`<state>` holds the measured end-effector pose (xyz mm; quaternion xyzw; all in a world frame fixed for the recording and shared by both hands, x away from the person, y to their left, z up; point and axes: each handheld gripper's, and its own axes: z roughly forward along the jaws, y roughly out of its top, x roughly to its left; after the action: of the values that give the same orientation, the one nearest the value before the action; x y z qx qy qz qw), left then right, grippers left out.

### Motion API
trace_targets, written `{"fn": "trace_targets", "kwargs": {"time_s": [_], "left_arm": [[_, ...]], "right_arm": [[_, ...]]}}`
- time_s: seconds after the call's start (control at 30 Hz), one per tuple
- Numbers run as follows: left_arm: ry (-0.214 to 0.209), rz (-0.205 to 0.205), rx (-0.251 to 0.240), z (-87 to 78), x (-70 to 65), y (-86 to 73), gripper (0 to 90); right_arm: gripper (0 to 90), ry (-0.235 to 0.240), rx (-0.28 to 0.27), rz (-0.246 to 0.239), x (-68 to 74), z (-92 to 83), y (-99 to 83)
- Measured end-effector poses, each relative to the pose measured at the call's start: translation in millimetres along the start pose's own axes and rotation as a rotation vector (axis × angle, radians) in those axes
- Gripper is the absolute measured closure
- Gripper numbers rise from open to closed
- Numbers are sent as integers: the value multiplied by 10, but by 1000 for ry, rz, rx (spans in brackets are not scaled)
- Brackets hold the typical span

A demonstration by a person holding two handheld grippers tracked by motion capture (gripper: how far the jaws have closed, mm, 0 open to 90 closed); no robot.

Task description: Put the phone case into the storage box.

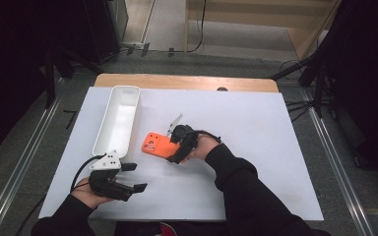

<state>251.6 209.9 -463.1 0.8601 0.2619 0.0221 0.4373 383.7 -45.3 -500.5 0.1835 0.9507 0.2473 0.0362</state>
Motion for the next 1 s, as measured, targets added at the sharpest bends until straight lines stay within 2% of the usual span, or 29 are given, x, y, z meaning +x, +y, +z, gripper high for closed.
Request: {"fn": "trace_targets", "kwargs": {"time_s": [0.17,0.43,0.57,0.77,0.83,1.0], "left_arm": [[-2,1,0,3,-2,1,191],[-2,0,1,4,-3,1,191],[-2,0,0,5,-5,1,191],[-2,1,1,5,-4,1,191],[-1,1,1,6,-5,1,191],[-1,1,2,5,-4,1,191]], "right_arm": [[62,-20,9,-22,21,11,7],[75,-26,21,-20,32,9,12],[133,-38,5,-13,11,-9,0],[143,-29,3,6,25,-16,-9],[145,-38,-10,-13,8,-13,-15],[148,-32,-12,-12,13,-15,-23]]}}
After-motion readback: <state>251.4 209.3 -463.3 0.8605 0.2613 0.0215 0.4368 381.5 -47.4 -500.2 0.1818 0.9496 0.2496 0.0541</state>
